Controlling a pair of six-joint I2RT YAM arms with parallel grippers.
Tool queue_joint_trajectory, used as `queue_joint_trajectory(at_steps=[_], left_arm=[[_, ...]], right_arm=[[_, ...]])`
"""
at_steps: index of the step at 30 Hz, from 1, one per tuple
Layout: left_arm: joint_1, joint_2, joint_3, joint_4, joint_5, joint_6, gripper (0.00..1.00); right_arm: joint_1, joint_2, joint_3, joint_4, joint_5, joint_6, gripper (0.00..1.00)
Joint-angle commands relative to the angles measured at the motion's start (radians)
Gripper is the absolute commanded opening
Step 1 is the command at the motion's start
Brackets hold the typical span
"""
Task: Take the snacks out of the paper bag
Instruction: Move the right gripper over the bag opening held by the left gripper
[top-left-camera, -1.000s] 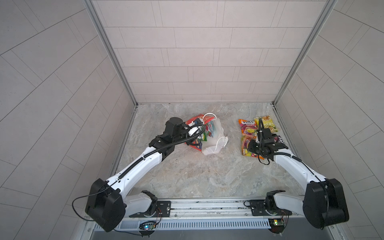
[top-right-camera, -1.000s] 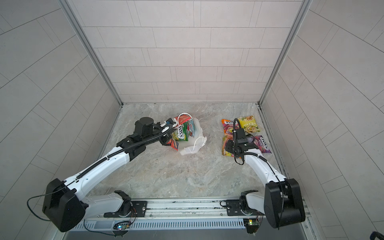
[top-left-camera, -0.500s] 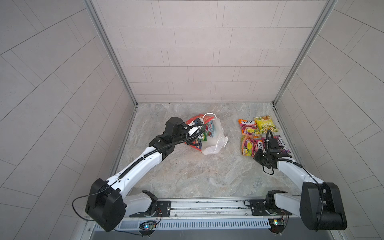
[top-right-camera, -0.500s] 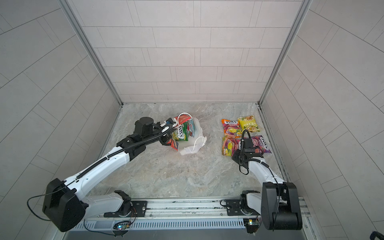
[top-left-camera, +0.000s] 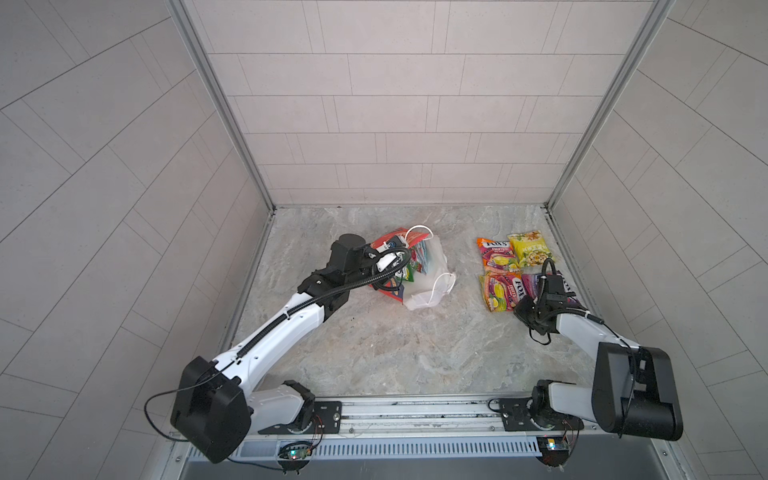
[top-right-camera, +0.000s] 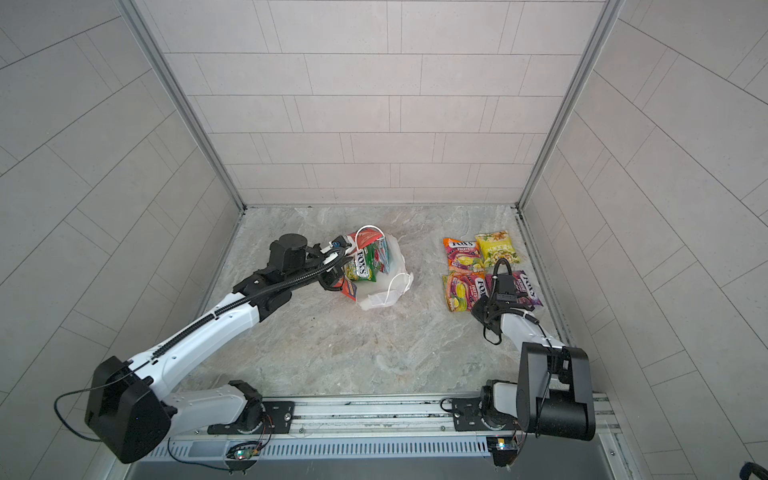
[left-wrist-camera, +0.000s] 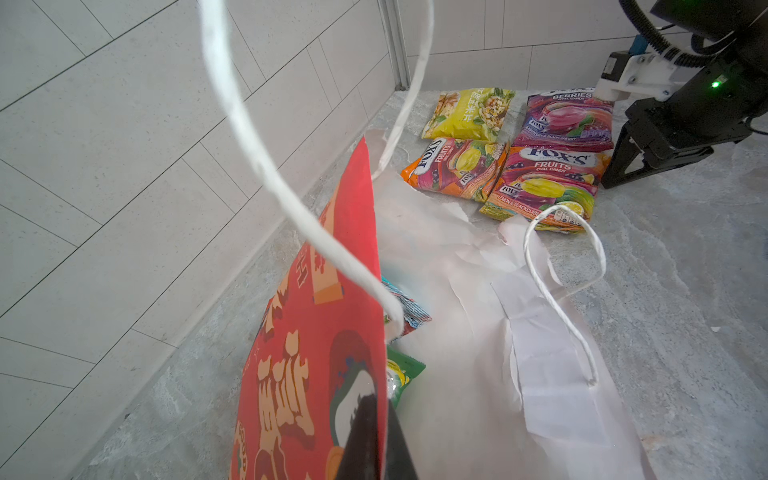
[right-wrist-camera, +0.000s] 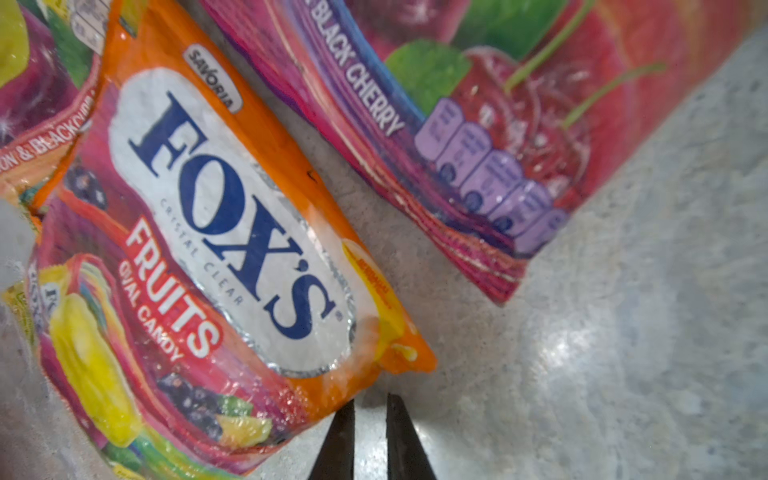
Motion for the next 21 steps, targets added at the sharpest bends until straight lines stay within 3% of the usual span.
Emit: queue_joint_trajectory(at_steps=[1, 7, 11, 16, 21], left_arm=[[-0.007, -0.006, 0.003, 0.013, 0.014, 0.007, 0.00], [-0.006, -0.007, 0.001, 0.015, 0.028, 0.005, 0.00], [-0.006, -0.010, -0.001, 0.015, 0.059, 0.010, 0.00], [-0.007, -0.021, 0.002, -0.005, 0.084, 0.025, 0.00], [-0.008, -0.022, 0.003, -0.019, 0.110, 0.042, 0.00]], right_arm=[[-0.003, -0.044, 0.026, -0.026, -0.037, 0.012, 0.18], [-0.003, -0.233, 0.031, -0.010, -0.047, -0.014, 0.23], [0.052, -0.335, 0.128, -0.015, -0.094, -0.086, 0.24], [0.358, -0.406, 0.232, 0.059, -0.072, -0.270, 0.24], [0.748, -0.368, 0.130, 0.413, 0.071, -0.354, 0.23]])
